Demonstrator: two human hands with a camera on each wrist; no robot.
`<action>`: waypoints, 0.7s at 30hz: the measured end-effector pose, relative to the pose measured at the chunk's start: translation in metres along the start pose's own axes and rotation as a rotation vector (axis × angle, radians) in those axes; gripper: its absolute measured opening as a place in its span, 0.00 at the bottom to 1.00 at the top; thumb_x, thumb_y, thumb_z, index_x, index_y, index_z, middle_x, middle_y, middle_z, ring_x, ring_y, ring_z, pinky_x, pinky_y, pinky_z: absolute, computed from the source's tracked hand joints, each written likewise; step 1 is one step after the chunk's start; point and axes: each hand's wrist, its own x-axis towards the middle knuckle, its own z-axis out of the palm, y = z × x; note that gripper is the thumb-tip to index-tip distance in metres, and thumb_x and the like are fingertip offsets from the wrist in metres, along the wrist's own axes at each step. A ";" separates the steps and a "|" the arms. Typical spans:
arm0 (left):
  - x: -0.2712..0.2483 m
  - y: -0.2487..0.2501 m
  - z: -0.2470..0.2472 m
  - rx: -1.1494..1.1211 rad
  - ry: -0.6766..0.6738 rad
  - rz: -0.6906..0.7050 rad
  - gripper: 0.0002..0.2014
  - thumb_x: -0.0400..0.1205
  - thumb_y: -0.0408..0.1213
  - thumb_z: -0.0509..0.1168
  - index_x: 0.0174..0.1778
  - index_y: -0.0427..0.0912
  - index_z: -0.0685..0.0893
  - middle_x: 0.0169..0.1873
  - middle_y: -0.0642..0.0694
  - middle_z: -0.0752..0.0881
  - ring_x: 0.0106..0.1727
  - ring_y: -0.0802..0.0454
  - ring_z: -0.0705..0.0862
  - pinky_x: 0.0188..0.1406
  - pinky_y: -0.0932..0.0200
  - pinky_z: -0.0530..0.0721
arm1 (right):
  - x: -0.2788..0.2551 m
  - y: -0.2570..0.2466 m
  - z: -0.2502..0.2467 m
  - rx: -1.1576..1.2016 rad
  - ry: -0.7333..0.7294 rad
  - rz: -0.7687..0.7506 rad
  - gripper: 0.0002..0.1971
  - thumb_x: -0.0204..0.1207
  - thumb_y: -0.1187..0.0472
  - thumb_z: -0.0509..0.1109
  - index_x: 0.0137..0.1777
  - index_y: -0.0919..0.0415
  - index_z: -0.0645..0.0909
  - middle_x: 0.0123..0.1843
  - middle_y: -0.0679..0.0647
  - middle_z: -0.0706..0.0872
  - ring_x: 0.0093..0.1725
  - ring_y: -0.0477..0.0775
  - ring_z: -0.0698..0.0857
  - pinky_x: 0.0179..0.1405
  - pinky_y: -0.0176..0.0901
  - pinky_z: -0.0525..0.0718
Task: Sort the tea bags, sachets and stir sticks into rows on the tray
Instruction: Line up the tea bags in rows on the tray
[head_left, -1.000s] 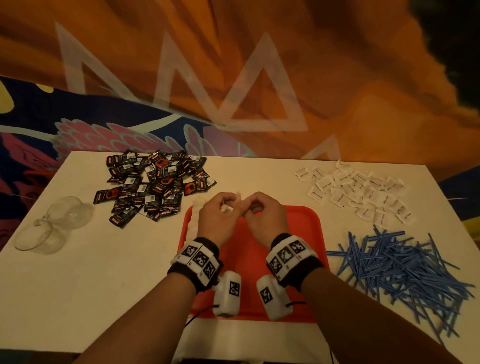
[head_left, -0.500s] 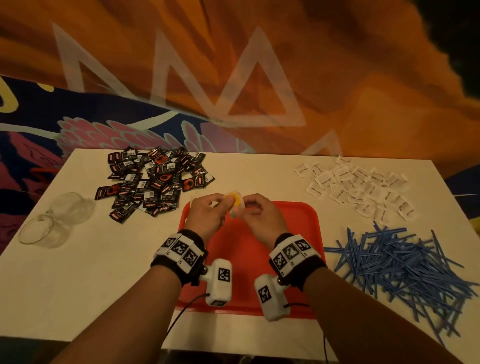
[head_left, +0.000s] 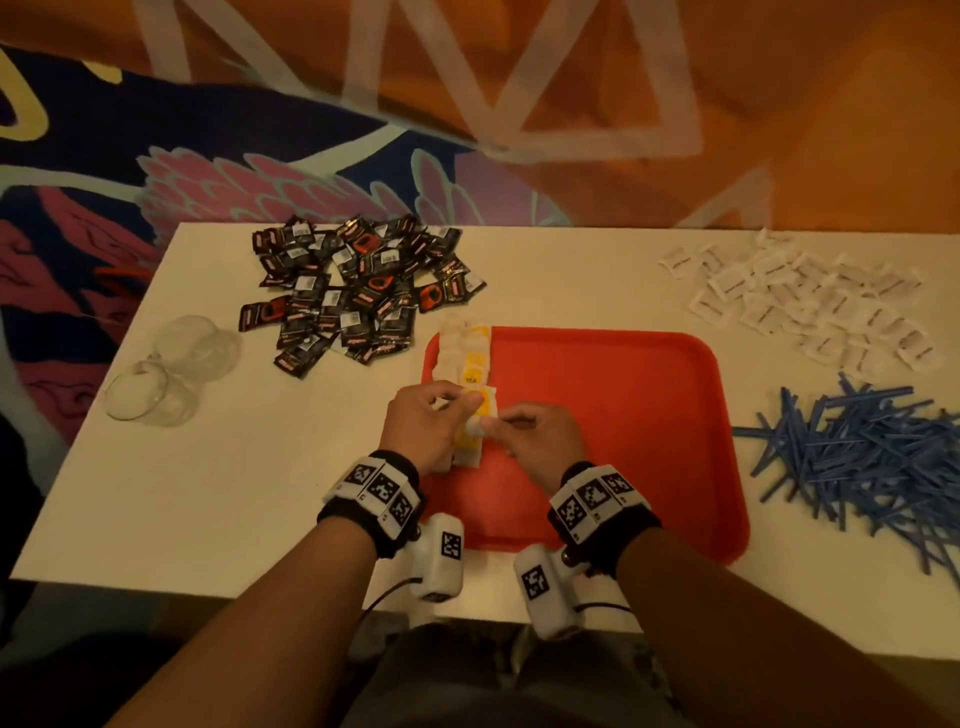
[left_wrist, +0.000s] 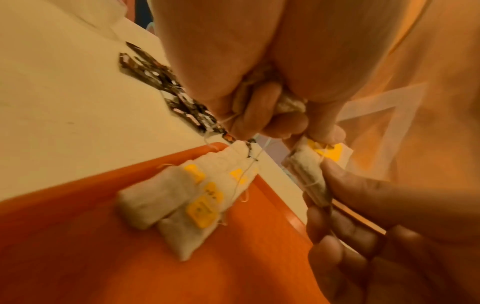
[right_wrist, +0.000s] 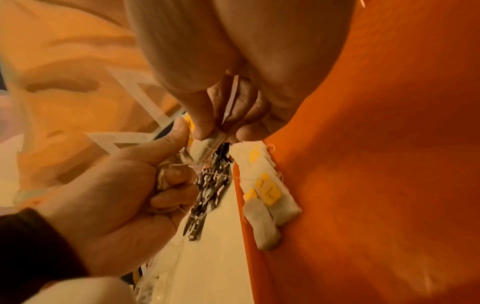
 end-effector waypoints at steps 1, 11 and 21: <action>-0.002 -0.011 -0.007 0.014 0.003 -0.035 0.08 0.79 0.44 0.75 0.34 0.50 0.90 0.31 0.56 0.87 0.34 0.57 0.82 0.42 0.55 0.78 | -0.001 0.006 0.010 -0.008 0.001 0.033 0.04 0.72 0.57 0.79 0.38 0.50 0.87 0.35 0.45 0.88 0.34 0.41 0.83 0.34 0.31 0.78; -0.019 -0.069 -0.076 -0.089 0.031 -0.331 0.11 0.85 0.39 0.68 0.41 0.38 0.90 0.32 0.47 0.87 0.21 0.55 0.73 0.18 0.65 0.70 | -0.011 0.034 0.079 -0.228 -0.040 0.336 0.11 0.76 0.54 0.76 0.57 0.52 0.89 0.57 0.43 0.87 0.56 0.50 0.84 0.51 0.36 0.80; -0.013 -0.073 -0.086 -0.148 -0.014 -0.396 0.10 0.86 0.37 0.66 0.42 0.37 0.90 0.31 0.46 0.86 0.18 0.60 0.73 0.16 0.68 0.69 | -0.010 0.034 0.096 -0.454 -0.013 0.414 0.11 0.78 0.50 0.72 0.53 0.53 0.90 0.53 0.52 0.90 0.47 0.52 0.86 0.44 0.40 0.83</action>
